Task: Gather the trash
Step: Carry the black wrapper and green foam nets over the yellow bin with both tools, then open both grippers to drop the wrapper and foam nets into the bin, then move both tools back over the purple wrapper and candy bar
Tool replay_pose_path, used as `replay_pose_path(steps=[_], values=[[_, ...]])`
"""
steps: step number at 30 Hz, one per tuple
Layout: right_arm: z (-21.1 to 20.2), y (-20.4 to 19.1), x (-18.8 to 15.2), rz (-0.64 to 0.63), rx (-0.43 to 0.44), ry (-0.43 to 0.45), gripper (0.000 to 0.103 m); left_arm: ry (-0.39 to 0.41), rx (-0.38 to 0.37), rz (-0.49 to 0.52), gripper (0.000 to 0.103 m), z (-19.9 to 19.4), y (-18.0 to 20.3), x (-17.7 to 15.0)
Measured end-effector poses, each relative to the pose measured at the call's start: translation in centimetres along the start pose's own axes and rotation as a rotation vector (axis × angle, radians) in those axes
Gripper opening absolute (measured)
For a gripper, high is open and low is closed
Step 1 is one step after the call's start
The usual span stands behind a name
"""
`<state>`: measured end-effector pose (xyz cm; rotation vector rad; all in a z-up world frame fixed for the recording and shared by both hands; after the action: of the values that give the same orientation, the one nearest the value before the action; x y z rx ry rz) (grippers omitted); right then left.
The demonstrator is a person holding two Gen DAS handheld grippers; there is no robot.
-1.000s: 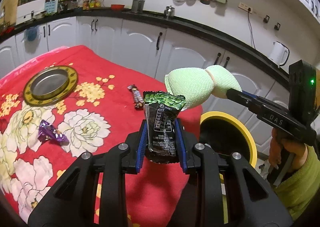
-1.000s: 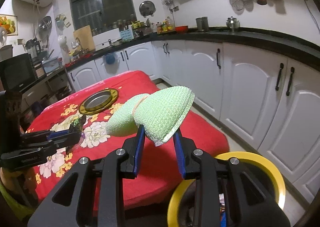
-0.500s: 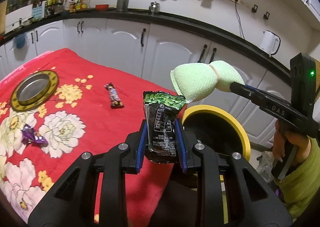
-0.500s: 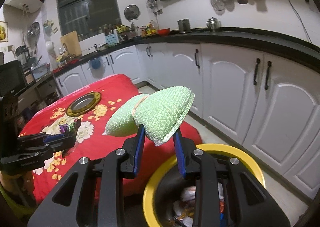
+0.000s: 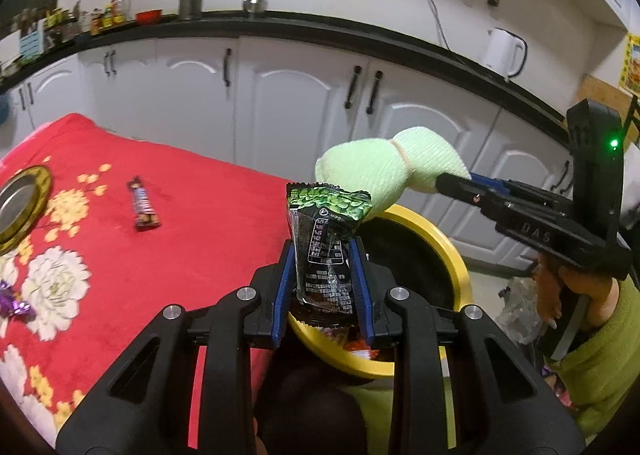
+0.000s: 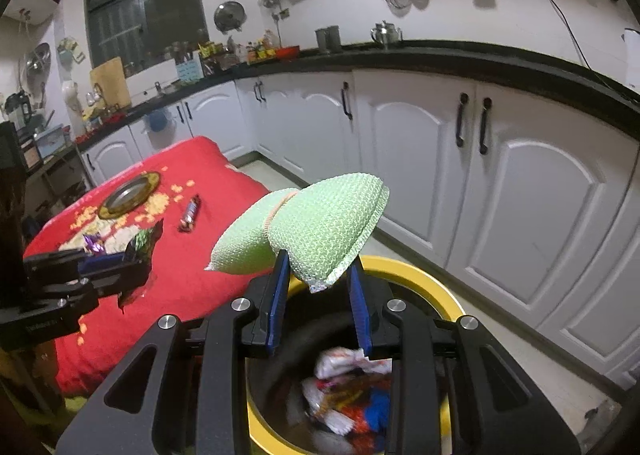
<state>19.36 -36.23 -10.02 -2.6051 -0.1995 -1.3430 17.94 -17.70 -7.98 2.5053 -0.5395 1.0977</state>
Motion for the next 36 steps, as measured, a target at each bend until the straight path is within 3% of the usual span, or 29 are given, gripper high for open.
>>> replay_pose_path(steps=[13,17,19,21,23,26,30,36], values=[[-0.3,4.1,-4.6,-0.006,-0.074,-0.103,0.030,-0.084,-0.071,0.019,0.023,4.6,3.7,-1.1],[-0.4,5.0,-5.1,0.010,-0.080,-0.110,0.032,-0.097,-0.075,0.020,0.028,5.5,4.2,-1.1],[-0.2,5.5,-5.2,0.019,-0.087,-0.117,0.037,-0.100,-0.070,0.023,0.034,5.8,4.3,-1.0],[-0.4,6.0,-5.2,0.037,-0.095,-0.111,0.045,-0.097,-0.057,0.021,0.056,5.9,4.2,-1.0],[-0.4,6.2,-5.0,0.048,-0.095,-0.102,0.045,-0.092,-0.048,0.019,0.060,5.7,4.0,-1.0],[-0.4,6.1,-4.6,0.060,-0.093,-0.086,0.047,-0.080,-0.011,0.002,0.076,5.3,2.8,-1.0],[-0.4,4.9,-3.7,0.060,-0.060,-0.062,0.048,-0.044,0.056,-0.026,0.087,4.0,0.6,-0.8],[0.4,1.4,-1.8,0.025,0.001,-0.039,0.049,0.034,0.158,-0.061,0.091,1.3,-2.9,0.5]])
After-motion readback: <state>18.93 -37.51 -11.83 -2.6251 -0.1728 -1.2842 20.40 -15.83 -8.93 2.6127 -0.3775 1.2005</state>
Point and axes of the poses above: each gripper's, at about its wrist camera, not at the fingertips, and z roughly the way its jaws point, y to its right, x to its top, the point moved 7 cm from there along z, roughly the way its jaws point, and after that the axes turned 1 degree about -y, right-handed, at the moved point
